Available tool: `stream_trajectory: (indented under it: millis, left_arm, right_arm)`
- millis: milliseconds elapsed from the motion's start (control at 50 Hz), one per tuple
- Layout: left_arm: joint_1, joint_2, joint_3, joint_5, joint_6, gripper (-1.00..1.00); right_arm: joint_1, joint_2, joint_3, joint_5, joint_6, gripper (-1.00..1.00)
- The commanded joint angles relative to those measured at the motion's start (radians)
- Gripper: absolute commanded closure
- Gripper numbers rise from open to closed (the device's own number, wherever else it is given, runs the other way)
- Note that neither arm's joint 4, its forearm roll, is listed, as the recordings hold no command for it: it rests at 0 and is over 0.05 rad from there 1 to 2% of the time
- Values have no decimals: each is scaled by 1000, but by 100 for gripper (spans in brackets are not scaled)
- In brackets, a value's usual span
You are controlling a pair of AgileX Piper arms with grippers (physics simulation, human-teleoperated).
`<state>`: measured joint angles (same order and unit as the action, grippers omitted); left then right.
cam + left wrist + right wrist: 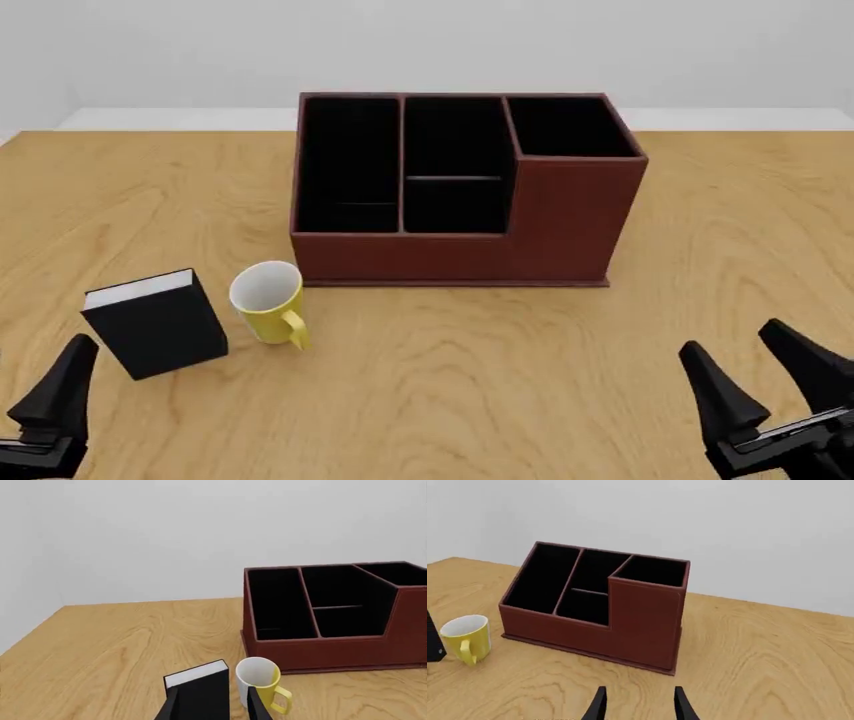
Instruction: Pick up the yellow and white mug and place it to the right of the caddy.
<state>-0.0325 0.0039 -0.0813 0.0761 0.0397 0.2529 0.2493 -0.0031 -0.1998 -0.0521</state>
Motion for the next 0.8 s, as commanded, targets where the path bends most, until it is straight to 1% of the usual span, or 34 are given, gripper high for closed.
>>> stream_trajectory:
  millis: [20,180,220,280,460,500,520,560,640,800]
  left_arm:
    - [-2,-2,-29,24,9,-100]
    - [5,-3,-32,32,16,-100]
    - [5,-3,-32,34,16,-100]
    - [7,-3,-28,36,16,-100]
    - [5,-4,-37,50,17,-100]
    - [1,-4,-38,50,17,-100]
    - [3,-4,-32,47,20,-100]
    - [7,-4,-27,46,28,-100]
    - [-7,-4,-41,57,24,-100]
    - [0,-4,-51,62,21,-100]
  right_arm:
    - [95,132,0,-123,-22,-100]
    - [139,229,3,-216,-16,-100]
    - [140,234,3,-221,-16,-100]
    - [170,261,3,-249,-20,-100]
    - [235,412,2,-389,-35,-100]
    - [243,429,2,-406,-37,-100]
    - [252,455,2,-433,-46,-100]
    - [260,481,2,-455,-51,-100]
    - [276,585,3,-552,-49,-100]
    - [301,706,3,-674,-46,-100]
